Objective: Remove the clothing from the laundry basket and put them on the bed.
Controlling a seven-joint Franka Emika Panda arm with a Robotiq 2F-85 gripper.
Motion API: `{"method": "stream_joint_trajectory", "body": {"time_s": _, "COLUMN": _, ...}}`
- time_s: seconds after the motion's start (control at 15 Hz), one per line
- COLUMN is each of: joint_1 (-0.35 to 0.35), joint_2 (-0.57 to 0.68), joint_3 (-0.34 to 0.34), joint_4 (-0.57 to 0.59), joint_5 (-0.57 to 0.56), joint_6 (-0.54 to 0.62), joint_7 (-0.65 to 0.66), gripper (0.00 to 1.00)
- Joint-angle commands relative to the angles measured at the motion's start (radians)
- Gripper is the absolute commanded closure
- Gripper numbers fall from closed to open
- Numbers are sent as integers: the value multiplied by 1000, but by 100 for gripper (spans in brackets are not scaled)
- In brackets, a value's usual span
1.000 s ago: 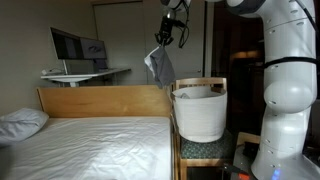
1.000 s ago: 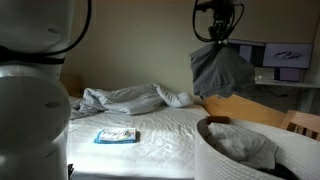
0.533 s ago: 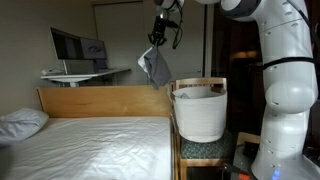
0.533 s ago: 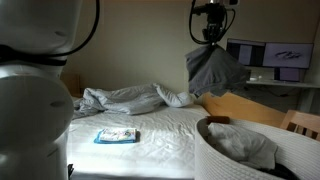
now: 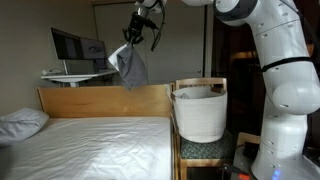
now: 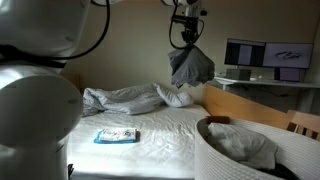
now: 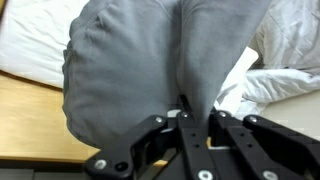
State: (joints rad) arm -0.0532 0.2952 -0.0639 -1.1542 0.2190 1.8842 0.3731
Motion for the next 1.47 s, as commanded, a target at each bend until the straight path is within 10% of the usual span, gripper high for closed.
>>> {"method": "stream_joint_trajectory", "body": {"time_s": 0.0, "joint_1": 86, "joint_2": -26, "joint_3": 29, "joint_4": 1, "joint_5": -23, "joint_6": 195, "joint_7": 90, "gripper": 87}}
{"method": "stream_joint_trajectory", "body": {"time_s": 0.53, "joint_1": 233, "joint_2": 1, "joint_3": 18, "joint_4": 19, "joint_5": -114, "joint_6": 585, "joint_7": 187, "gripper": 89}}
{"method": "stream_joint_trajectory", "body": {"time_s": 0.6, "joint_1": 238, "joint_2": 3, "joint_3": 16, "joint_4": 15, "joint_5": -121, "joint_6": 594, "joint_7": 197, "gripper": 60}}
{"method": "stream_joint_trajectory", "body": {"time_s": 1.4, "joint_1": 197, "joint_2": -95, "joint_3": -5, "joint_4": -197, "joint_5": -112, "joint_6": 650, "joint_7": 117, "gripper": 0}}
